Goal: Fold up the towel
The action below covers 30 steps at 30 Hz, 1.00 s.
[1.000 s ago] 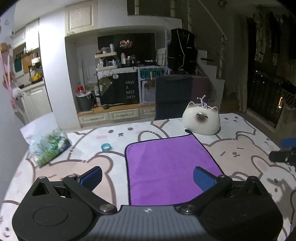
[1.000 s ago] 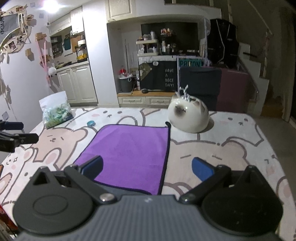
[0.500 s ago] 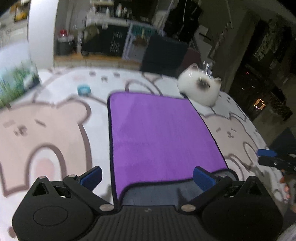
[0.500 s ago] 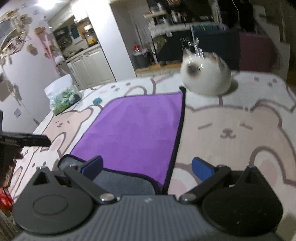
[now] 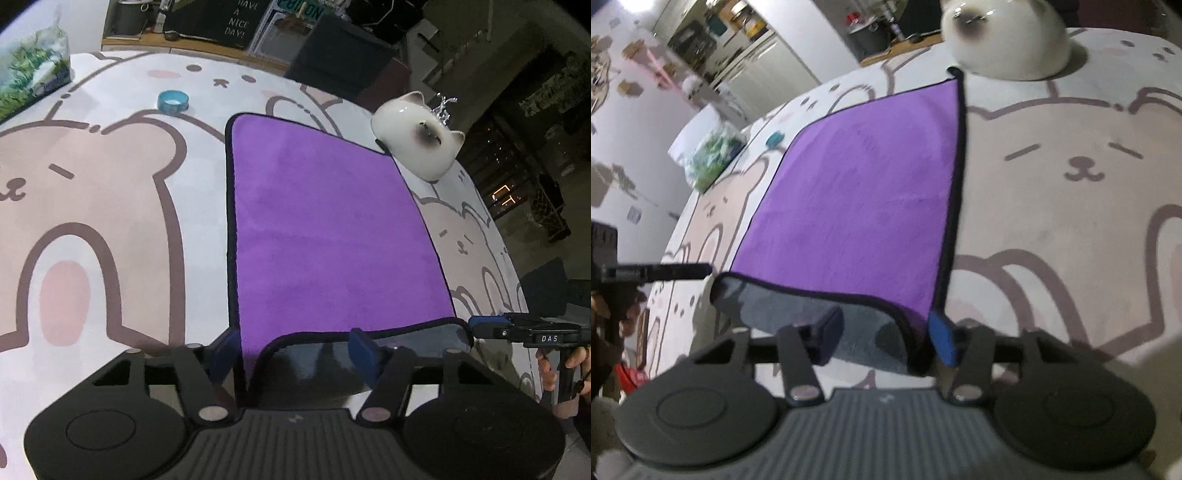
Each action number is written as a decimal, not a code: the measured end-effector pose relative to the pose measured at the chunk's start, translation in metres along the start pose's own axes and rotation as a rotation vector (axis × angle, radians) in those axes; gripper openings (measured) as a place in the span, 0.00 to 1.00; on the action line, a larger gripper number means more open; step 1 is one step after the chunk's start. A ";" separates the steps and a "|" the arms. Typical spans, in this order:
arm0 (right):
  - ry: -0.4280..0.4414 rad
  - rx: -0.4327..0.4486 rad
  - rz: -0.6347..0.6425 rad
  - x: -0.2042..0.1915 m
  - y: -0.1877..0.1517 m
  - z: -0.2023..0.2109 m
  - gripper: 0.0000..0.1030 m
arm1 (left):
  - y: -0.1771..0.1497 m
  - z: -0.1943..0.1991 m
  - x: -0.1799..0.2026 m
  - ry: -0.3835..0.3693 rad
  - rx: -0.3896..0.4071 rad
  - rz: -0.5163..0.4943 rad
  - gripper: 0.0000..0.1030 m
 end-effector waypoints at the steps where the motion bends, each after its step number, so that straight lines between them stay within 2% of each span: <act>1: 0.000 -0.010 0.005 -0.001 0.000 -0.002 0.51 | 0.000 -0.003 0.000 0.005 -0.011 0.001 0.58; 4: -0.018 -0.032 0.033 -0.006 0.000 -0.007 0.49 | -0.002 -0.009 0.000 0.005 -0.041 -0.008 0.49; 8: -0.027 -0.058 0.055 -0.013 -0.001 -0.012 0.42 | -0.006 -0.011 0.004 -0.004 -0.066 -0.045 0.36; 13: -0.062 -0.093 0.092 -0.013 -0.006 -0.016 0.36 | -0.012 -0.015 0.002 0.048 -0.102 -0.074 0.32; 15: -0.066 -0.095 0.097 -0.012 -0.007 -0.016 0.32 | -0.014 -0.016 0.000 0.063 -0.110 -0.082 0.26; 18: -0.062 -0.091 0.099 -0.013 -0.007 -0.015 0.22 | -0.015 -0.016 0.001 0.069 -0.112 -0.091 0.18; 20: -0.063 -0.090 0.106 -0.014 -0.007 -0.016 0.14 | -0.016 -0.018 0.004 0.083 -0.122 -0.111 0.07; 23: -0.073 -0.089 0.127 -0.017 -0.008 -0.017 0.08 | -0.016 -0.018 0.006 0.094 -0.125 -0.132 0.05; 30: -0.069 -0.059 0.140 -0.020 -0.005 -0.011 0.06 | -0.013 -0.011 0.012 0.103 -0.079 -0.154 0.04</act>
Point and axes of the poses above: each gripper's, at about its wrist camera, not at the fingertips, and z roughly against the way its jaws point, x to its right, y to its top, the point moved 1 cm from there along -z, roughly the way its jaws point, and after that the axes turned 4 degrees about x, right-handed, at the moved point
